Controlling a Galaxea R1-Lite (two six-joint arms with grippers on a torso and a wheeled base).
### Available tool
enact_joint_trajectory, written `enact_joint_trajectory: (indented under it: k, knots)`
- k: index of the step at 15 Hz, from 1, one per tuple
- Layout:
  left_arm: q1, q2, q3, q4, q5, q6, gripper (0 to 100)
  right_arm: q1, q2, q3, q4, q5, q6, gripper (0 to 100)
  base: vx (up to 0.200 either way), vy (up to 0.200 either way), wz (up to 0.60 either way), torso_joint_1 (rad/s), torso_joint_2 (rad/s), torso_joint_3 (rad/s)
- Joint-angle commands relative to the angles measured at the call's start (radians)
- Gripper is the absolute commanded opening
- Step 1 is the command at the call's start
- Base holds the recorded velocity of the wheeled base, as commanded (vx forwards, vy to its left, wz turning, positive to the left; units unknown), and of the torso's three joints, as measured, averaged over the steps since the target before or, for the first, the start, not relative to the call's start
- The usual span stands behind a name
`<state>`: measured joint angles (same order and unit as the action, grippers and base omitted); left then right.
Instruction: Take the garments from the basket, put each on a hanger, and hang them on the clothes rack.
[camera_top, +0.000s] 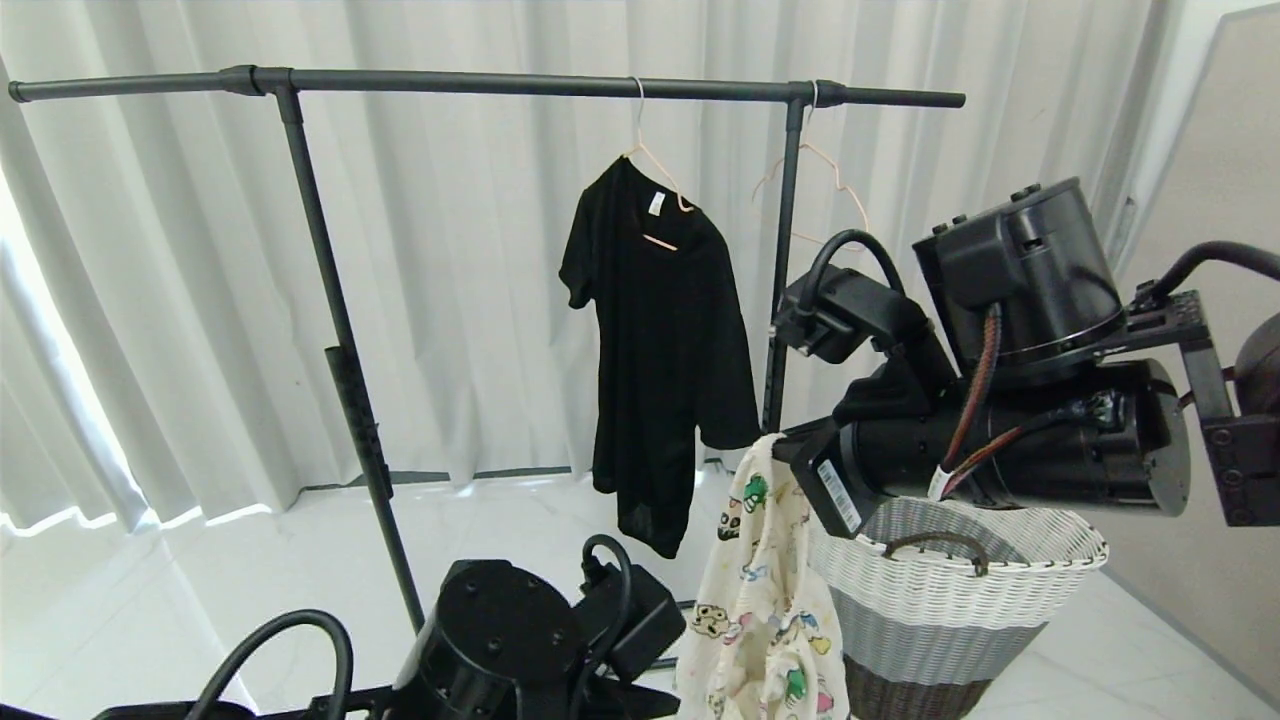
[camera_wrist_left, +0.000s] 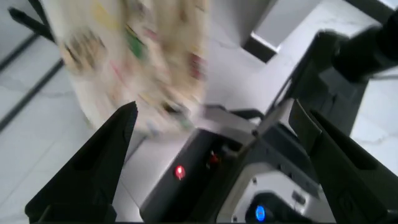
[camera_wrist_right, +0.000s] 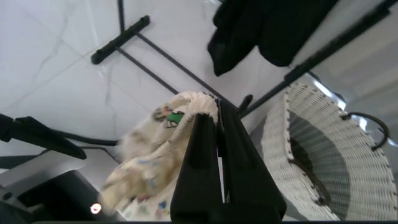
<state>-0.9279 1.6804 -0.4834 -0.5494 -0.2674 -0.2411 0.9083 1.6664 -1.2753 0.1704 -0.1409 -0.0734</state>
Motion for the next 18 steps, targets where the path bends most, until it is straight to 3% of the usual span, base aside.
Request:
enact_joint_trajectory:
  k: [1,3,6,8,11,13,18]
  knots:
    - [0.017,-0.025,0.016,-0.001,-0.001,-0.001,100,0.02,0.021,-0.004,0.001,0.0,0.0,0,0.0,0.0,0.0,0.0,0.0,0.0]
    - [0.081,0.047,-0.023,-0.024,0.008,-0.001,100,0.02,0.018,-0.004,0.001,0.0,0.0,0,0.0,0.0,0.0,0.0,0.0,0.0]
    - [0.164,0.151,-0.043,-0.144,0.039,0.0,100,0.018,0.016,-0.022,0.003,-0.002,0.0,0,0.0,0.0,0.0,0.0,0.0,0.0]
    - [0.165,0.211,-0.058,-0.153,0.076,0.002,100,0.02,0.019,-0.029,0.003,-0.002,0.0,0,0.0,0.0,0.0,0.0,0.0,0.0]
    - [0.155,0.303,-0.06,-0.156,0.194,0.008,100,0.02,0.018,-0.032,0.006,-0.002,0.0,0,0.0,0.0,0.0,0.0,0.0,0.0]
    - [0.156,0.303,-0.053,-0.156,0.221,0.019,100,0.015,0.016,-0.029,0.008,-0.002,0.0,0,0.0,0.0,0.0,0.0,0.0,0.0]
    - [0.207,0.263,0.124,-0.156,0.246,0.186,100,-0.04,-0.01,-0.027,0.023,-0.005,-0.002,0,0.0,0.0,0.0,0.0,0.0,0.0]
